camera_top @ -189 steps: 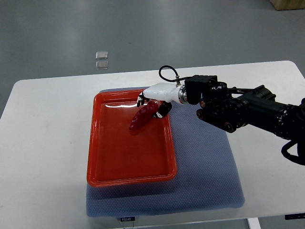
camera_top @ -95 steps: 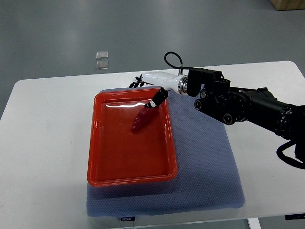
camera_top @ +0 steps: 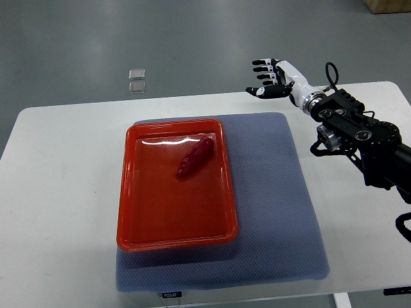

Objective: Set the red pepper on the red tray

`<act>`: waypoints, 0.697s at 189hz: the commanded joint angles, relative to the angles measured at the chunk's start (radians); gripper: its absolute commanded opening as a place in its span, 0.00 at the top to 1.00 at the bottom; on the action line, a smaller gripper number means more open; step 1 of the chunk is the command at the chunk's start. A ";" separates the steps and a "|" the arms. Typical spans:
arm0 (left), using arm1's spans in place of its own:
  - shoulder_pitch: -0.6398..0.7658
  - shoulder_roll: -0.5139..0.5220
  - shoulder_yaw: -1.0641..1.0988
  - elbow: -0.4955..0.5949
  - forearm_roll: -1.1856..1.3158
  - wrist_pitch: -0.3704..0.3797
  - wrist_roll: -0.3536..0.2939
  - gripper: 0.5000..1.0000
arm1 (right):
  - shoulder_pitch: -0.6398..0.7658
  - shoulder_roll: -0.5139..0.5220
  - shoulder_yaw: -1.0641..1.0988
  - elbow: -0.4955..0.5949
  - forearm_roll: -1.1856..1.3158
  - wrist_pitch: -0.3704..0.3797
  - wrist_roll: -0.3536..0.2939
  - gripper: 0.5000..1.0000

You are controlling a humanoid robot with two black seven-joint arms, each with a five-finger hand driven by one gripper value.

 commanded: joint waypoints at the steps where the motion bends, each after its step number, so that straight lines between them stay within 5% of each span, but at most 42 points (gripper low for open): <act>1: 0.000 0.000 0.000 0.000 0.000 0.000 0.000 0.00 | -0.029 -0.008 0.020 0.000 0.133 -0.034 -0.001 0.39; 48: 0.000 0.000 0.000 0.000 0.000 0.000 -0.001 0.00 | -0.110 -0.046 0.122 0.009 0.332 -0.064 0.005 0.38; 91: 0.000 0.000 0.000 0.000 0.000 0.000 0.000 0.00 | -0.138 -0.050 0.127 0.011 0.329 -0.068 0.018 0.21; 132: 0.000 0.000 0.000 0.000 0.000 0.000 -0.001 0.00 | -0.152 -0.050 0.125 0.012 0.323 -0.060 0.148 0.17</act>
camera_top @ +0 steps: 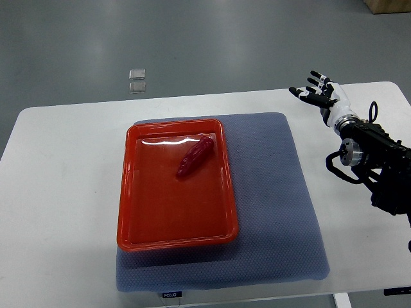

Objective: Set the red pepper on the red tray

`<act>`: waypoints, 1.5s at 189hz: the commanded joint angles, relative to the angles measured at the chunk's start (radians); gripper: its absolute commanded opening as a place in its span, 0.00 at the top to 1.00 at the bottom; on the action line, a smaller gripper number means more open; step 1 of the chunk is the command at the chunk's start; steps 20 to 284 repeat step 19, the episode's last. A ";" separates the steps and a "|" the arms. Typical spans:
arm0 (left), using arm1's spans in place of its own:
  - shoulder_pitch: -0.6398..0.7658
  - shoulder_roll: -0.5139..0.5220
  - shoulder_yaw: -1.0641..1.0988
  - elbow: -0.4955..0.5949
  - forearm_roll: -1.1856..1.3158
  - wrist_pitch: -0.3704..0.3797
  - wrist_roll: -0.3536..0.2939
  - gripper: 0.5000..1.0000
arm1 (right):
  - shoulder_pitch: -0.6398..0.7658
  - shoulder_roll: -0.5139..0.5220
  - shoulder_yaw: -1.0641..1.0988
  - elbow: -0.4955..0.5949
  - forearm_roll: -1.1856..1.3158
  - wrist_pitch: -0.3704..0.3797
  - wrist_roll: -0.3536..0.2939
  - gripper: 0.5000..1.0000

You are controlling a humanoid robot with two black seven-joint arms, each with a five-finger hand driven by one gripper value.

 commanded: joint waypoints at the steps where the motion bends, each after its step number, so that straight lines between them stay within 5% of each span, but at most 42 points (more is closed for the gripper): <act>1: 0.000 0.000 0.000 0.000 0.000 0.000 0.001 0.00 | -0.009 0.001 -0.001 0.001 -0.003 0.003 0.048 0.18; 284: 0.000 0.000 0.000 0.000 0.000 0.000 0.001 0.00 | -0.015 0.001 -0.001 0.008 -0.004 0.003 0.050 0.17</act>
